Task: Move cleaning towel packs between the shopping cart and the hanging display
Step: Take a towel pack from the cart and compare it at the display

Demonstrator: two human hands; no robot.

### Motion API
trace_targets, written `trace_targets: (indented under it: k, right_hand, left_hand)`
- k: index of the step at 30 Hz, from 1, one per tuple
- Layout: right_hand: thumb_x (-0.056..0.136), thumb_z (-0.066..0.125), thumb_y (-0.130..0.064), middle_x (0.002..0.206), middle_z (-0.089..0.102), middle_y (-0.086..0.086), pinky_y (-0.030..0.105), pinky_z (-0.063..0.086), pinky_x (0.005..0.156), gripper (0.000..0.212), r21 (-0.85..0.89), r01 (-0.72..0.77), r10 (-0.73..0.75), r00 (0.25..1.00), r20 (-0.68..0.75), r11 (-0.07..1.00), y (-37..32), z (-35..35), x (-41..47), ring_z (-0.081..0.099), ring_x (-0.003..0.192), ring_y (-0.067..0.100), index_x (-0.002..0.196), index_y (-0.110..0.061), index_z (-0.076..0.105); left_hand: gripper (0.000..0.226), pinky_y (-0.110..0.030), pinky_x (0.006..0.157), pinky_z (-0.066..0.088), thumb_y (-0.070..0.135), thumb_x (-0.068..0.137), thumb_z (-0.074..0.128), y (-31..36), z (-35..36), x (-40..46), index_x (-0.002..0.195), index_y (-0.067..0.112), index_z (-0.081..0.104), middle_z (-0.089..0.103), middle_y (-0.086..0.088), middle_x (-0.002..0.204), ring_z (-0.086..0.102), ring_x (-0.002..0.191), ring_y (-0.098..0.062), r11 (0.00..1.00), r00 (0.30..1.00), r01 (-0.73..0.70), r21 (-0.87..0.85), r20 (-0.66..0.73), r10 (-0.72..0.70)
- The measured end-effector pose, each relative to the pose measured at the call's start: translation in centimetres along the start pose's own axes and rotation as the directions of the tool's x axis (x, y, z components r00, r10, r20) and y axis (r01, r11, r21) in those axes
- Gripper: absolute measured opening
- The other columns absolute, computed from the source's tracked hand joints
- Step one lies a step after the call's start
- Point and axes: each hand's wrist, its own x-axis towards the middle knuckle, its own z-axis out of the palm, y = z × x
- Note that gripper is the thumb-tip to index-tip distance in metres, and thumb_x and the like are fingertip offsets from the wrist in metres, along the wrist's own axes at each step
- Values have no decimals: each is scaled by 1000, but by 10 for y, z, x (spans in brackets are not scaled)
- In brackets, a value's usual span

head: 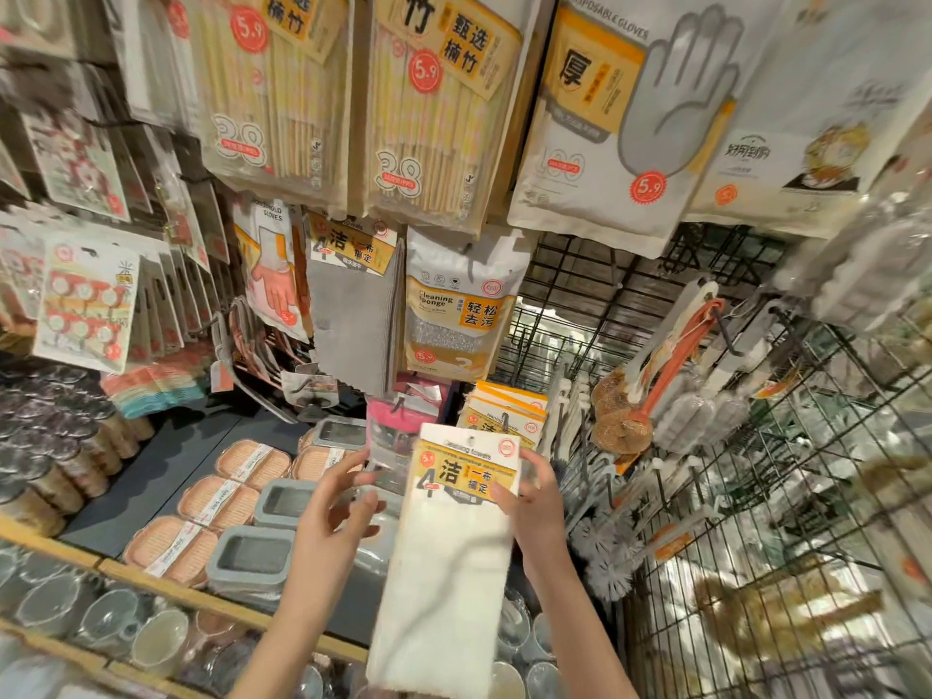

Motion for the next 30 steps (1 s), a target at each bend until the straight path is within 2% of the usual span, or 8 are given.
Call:
trace_targets:
  k: [3, 6, 11, 14, 19, 22, 26, 30]
  right_hand:
    - [82, 63, 4, 107, 65, 23, 46, 51, 84, 47, -107, -7, -3, 995, -97, 994, 8, -12, 14, 62, 98, 39, 114, -28, 49]
    - [83, 62, 6, 114, 63, 11, 38, 52, 83, 44, -105, 4, -19, 989, -148, 994, 9, -20, 28, 62, 98, 23, 113, -25, 49]
    - [83, 61, 6, 114, 62, 9, 22, 50, 66, 41, -80, -11, -8, 974, -225, 997, 14, -25, 50, 60, 91, 19, 113, -20, 49]
    - [83, 62, 7, 115, 60, 11, 20, 48, 64, 43, -83, -28, 6, 967, -255, 996, 18, -24, 61, 58, 92, 19, 119, -13, 50]
    - [84, 60, 7, 110, 60, 7, 16, 46, 61, 42, -119, -19, -15, 961, -276, 993, 26, -19, 65, 57, 88, 14, 120, -12, 52]
    - [85, 60, 6, 108, 61, 9, 30, 50, 75, 40, -106, -18, -16, 950, -313, 994, 33, -13, 65, 58, 89, 17, 120, -12, 53]
    - [84, 61, 4, 106, 65, 11, 39, 51, 81, 39, -113, -58, 8, 917, -398, 992, 42, -4, 78, 62, 96, 28, 116, -17, 55]
    - [83, 61, 1, 98, 66, 7, 35, 48, 70, 31, -222, -68, -34, 902, -430, 973, 43, 3, 93, 62, 87, 27, 103, -20, 53]
  left_hand:
    - [29, -21, 59, 50, 8, 91, 56, -1, -8, 4, 109, 31, 59, 64, -1, 99, 66, 72, -9, 999, 1000, 5, 40, -10, -5]
    - [22, -19, 58, 47, 8, 91, 57, 0, -12, 7, 103, 25, 61, 64, -5, 90, 62, 64, -4, 999, 1000, -3, 53, -30, 4]
    - [18, -8, 51, 43, 2, 90, 56, 2, -15, 10, 96, 17, 64, 64, -1, 78, 56, 57, 0, 995, 999, -28, 91, -38, 31]
    - [16, -7, 50, 41, 3, 90, 57, 4, -18, 14, 95, 15, 65, 66, 5, 76, 55, 54, 1, 994, 997, -31, 102, -66, 38]
    - [15, -7, 48, 39, 5, 90, 57, 3, -23, 15, 95, 18, 64, 64, -10, 82, 53, 53, 0, 991, 997, -33, 132, -62, 42]
    - [19, -8, 47, 38, 4, 89, 59, -1, -24, 16, 90, 22, 65, 65, -2, 76, 53, 56, -1, 990, 998, -25, 139, -58, 33]
    - [29, -9, 47, 40, 9, 87, 61, -4, -26, 19, 86, 37, 66, 65, 5, 75, 54, 62, -11, 993, 998, 13, 114, -59, -6]
    - [24, -11, 48, 39, 10, 89, 60, -3, -27, 20, 87, 33, 67, 64, -5, 78, 53, 60, -9, 994, 997, 15, 110, -75, -7]
